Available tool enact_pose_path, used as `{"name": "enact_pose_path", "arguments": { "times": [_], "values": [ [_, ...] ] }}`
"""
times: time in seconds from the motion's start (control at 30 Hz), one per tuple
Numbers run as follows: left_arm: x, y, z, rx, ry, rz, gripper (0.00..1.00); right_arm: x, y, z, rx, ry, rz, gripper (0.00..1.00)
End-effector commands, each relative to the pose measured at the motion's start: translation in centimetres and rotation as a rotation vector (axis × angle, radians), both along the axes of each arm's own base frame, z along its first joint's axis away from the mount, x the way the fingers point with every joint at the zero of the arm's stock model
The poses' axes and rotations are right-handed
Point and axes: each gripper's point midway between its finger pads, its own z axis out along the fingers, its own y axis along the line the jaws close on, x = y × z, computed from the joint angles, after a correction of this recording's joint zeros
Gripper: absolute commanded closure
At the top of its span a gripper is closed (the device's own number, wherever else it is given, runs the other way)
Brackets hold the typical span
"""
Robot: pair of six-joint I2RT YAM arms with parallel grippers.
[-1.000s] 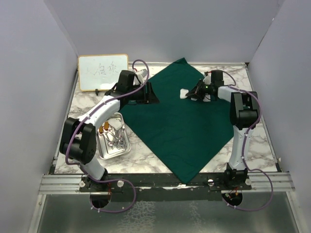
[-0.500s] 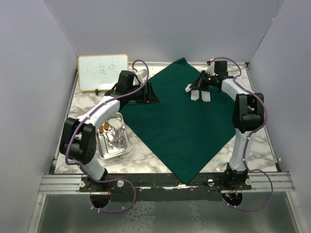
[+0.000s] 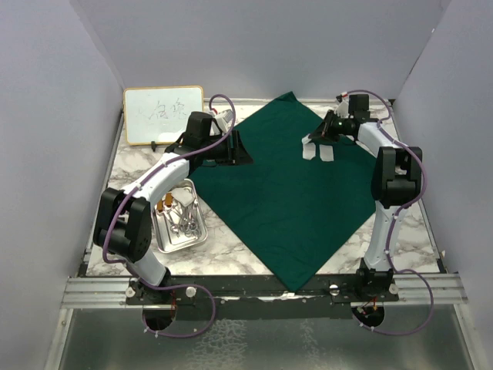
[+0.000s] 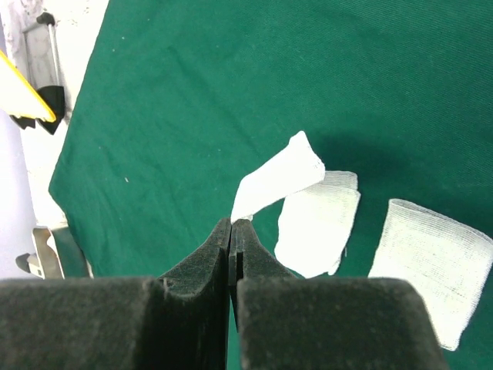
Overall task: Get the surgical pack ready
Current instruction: Adjust the medical item in the surgical kit.
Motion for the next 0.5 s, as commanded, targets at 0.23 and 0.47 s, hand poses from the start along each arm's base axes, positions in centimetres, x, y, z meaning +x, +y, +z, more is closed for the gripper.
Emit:
{"name": "enact_pose_path", "arguments": {
  "times": [0.23, 0.47],
  "values": [
    [-0.5, -0.4, 1.9, -0.042, -0.044, -0.030, 0.46, -0.5, 0.0, -1.5, 0.127, 0.050, 0.062, 0.99],
    [-0.6, -0.4, 1.9, -0.043, -0.044, -0.031, 0.47, -1.2, -0.2, -2.1, 0.160, 0.087, 0.057, 0.99]
  ]
}}
